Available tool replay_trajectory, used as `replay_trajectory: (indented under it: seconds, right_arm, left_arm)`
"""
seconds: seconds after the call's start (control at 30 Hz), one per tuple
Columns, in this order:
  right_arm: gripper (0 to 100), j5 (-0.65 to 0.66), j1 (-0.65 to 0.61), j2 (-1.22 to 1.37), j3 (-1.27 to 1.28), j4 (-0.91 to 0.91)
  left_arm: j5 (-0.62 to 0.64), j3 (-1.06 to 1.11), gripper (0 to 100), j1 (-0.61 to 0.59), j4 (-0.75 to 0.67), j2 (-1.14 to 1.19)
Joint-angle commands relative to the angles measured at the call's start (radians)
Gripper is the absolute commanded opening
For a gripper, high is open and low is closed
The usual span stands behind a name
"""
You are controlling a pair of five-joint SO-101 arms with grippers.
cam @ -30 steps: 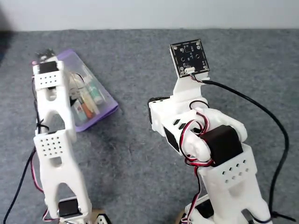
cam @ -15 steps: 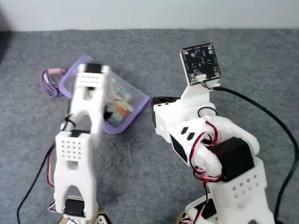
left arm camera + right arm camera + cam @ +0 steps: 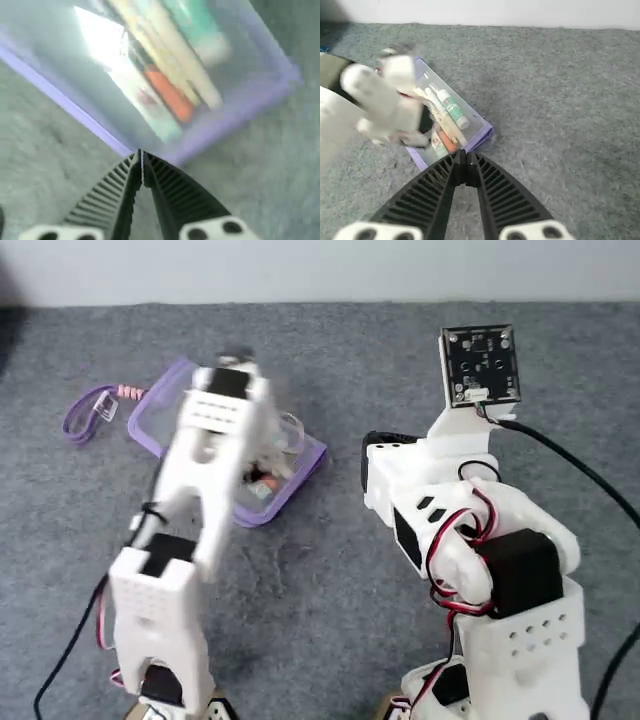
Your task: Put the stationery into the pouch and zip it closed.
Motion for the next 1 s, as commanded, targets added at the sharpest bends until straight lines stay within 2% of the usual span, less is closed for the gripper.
replay_trajectory:
  seconds: [0.0,0.27,0.37,0.5,0.6,0.73,0.9,0.97]
  right_arm:
    - [0.8,-0.008,0.013,-0.024,-0.011,-0.002]
    - [0.8,-0.008,0.013,-0.024,-0.008,0.002]
    - [0.8,-0.008,0.013,-0.024,-0.008,0.002]
    - [0.8,-0.008,0.013,-0.024,-0.008,0.002]
    - [0.8,-0.008,0.013,-0.024,-0.008,0.002]
    - [0.8,-0.008,0.013,-0.024,-0.008,0.004]
    - [0.8,-0.008,0.013,-0.024,-0.008,0.004]
    - [0.8,-0.008,0.013,-0.024,-0.008,0.004]
  left_arm:
    - [0.025,-0.018,1,-0.143,-0.103,-0.068]
    - [0.12,-0.018,1,-0.376,-0.474,0.025]
    - [0.127,-0.018,1,-0.404,-0.589,0.086]
    - [0.097,-0.044,1,-0.385,-0.626,0.175]
    - [0.02,-0.111,1,-0.342,-0.531,0.241]
    - [-0.08,-0.286,1,-0.249,-0.232,0.345]
    - [-0.092,-0.524,1,-0.152,0.081,0.485]
    - [-0.091,-0.564,1,-0.112,0.107,0.522]
